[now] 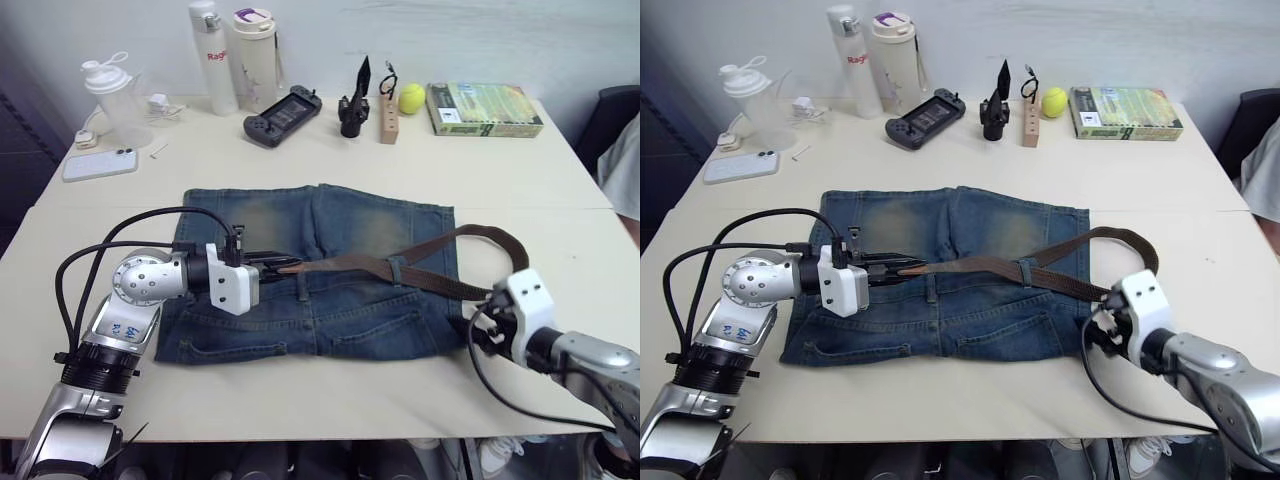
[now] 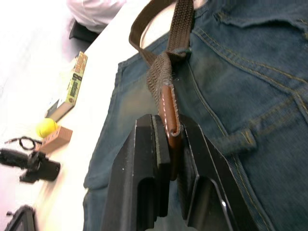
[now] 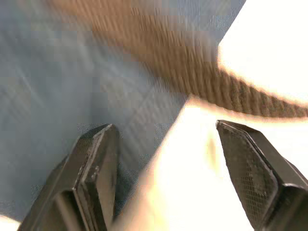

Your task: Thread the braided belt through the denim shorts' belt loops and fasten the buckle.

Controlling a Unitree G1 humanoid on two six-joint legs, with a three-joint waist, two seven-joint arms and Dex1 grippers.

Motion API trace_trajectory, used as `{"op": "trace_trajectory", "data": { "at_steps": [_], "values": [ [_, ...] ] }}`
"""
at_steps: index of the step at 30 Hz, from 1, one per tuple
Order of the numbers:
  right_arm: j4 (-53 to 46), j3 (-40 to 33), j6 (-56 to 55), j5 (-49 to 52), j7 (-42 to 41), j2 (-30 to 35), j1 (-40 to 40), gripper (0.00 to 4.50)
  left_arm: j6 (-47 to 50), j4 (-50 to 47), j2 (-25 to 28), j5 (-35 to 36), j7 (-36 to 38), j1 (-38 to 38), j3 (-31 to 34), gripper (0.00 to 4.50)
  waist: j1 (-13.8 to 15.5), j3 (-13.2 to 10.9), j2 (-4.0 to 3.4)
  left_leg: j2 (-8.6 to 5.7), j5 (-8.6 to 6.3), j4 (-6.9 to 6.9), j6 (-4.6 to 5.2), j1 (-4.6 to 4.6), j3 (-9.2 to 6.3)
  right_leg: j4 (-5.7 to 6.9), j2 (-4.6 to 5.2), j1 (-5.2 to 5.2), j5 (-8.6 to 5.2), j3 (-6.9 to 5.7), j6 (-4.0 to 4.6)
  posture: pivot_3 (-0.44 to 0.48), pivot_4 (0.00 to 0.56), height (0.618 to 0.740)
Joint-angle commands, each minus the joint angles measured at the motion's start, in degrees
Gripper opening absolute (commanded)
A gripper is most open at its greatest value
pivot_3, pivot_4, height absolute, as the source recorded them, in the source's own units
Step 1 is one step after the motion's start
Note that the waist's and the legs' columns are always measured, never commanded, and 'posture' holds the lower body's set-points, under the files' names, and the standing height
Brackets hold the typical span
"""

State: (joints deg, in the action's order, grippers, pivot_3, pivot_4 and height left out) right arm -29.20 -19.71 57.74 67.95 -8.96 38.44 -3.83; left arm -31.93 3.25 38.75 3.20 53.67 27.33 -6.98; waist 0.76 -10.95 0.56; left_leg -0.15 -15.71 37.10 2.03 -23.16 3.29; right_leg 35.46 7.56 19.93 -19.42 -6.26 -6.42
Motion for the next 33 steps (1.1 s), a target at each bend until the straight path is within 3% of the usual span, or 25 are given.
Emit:
{"op": "trace_trajectory", "data": {
  "at_steps": [1,3,7,11,14,22,25,31,33],
  "values": [
    [-2.99,4.15,-8.44,40.51,17.62,-0.64,-1.42,3.45,-1.81,-1.62,0.05,-0.95,-2.02,-0.43,1.08,0.19,-0.23,-0.02,-0.03,0.04,0.02,-0.02,-0.03,-0.01,-0.07,-0.02,0.01,-0.03,-0.01,-0.01,0.02,0.000,0.150,0.740],
    [-4.35,10.22,-11.84,44.63,24.79,-3.88,-1.80,3.45,-2.64,-1.64,0.01,-1.54,-2.73,-0.23,1.21,0.19,-0.01,-0.03,0.01,0.11,0.03,-0.03,-0.05,-0.02,-0.19,-0.01,-0.01,-0.05,-0.02,-0.08,0.03,0.000,0.150,0.740],
    [-6.16,19.78,-19.16,45.05,37.05,-17.70,-2.69,3.45,-5.43,-1.10,0.54,-3.67,-4.22,0.18,1.34,0.19,-0.15,-0.09,0.00,0.00,0.03,0.01,-0.02,-0.10,-0.09,-0.03,0.03,0.04,-0.02,-0.03,0.03,0.000,0.150,0.740],
    [-5.02,23.99,-23.03,45.05,46.97,-29.38,-4.43,3.45,-7.55,-1.05,0.72,-5.51,-5.91,0.36,1.50,0.19,-0.12,-0.08,0.02,-0.06,0.05,0.01,0.06,-0.15,0.17,0.23,0.06,0.36,-0.02,0.13,0.03,0.000,0.150,0.740],
    [-0.43,21.57,-25.39,45.05,52.77,-36.43,-8.14,3.45,-8.25,-1.79,1.26,-6.14,-6.47,-0.40,1.36,0.19,-0.65,-0.08,0.01,-0.06,0.06,-0.04,0.05,-0.17,0.30,0.40,0.07,0.58,-0.02,0.23,0.03,0.000,0.150,0.740],
    [1.82,18.43,-22.99,45.05,55.30,-38.88,-8.94,3.45,-9.01,-2.31,3.05,-7.19,-7.43,-1.86,1.39,0.19,-1.10,-0.09,-0.02,-0.04,0.05,-0.11,0.06,-0.22,0.34,0.46,0.08,0.71,-0.02,0.35,0.03,0.000,0.150,0.740],
    [2.00,18.59,-22.42,45.05,54.98,-38.79,-8.72,2.63,-9.00,-2.34,3.34,-7.63,-7.91,-1.89,1.33,0.19,-1.16,-0.10,-0.02,-0.01,0.05,-0.11,0.05,-0.21,0.39,0.45,0.09,0.73,-0.03,0.38,0.04,0.000,0.150,0.740],
    [3.16,18.49,-21.85,45.05,53.42,-38.49,-9.00,0.02,-9.23,-2.71,3.53,-7.38,-8.23,-1.84,1.18,0.19,-1.20,-0.10,-0.03,0.01,0.05,-0.12,0.05,-0.22,0.41,0.45,0.11,0.75,-0.03,0.49,0.05,0.000,0.150,0.740],
    [3.73,18.13,-22.12,45.05,52.60,-38.55,-9.31,0.02,-9.41,-3.12,3.67,-6.67,-8.23,-2.04,1.36,0.19,-1.22,-0.10,-0.04,0.02,0.05,-0.13,0.05,-0.22,0.42,0.45,0.11,0.77,-0.03,0.48,0.05,0.000,0.150,0.740]
  ]
}}
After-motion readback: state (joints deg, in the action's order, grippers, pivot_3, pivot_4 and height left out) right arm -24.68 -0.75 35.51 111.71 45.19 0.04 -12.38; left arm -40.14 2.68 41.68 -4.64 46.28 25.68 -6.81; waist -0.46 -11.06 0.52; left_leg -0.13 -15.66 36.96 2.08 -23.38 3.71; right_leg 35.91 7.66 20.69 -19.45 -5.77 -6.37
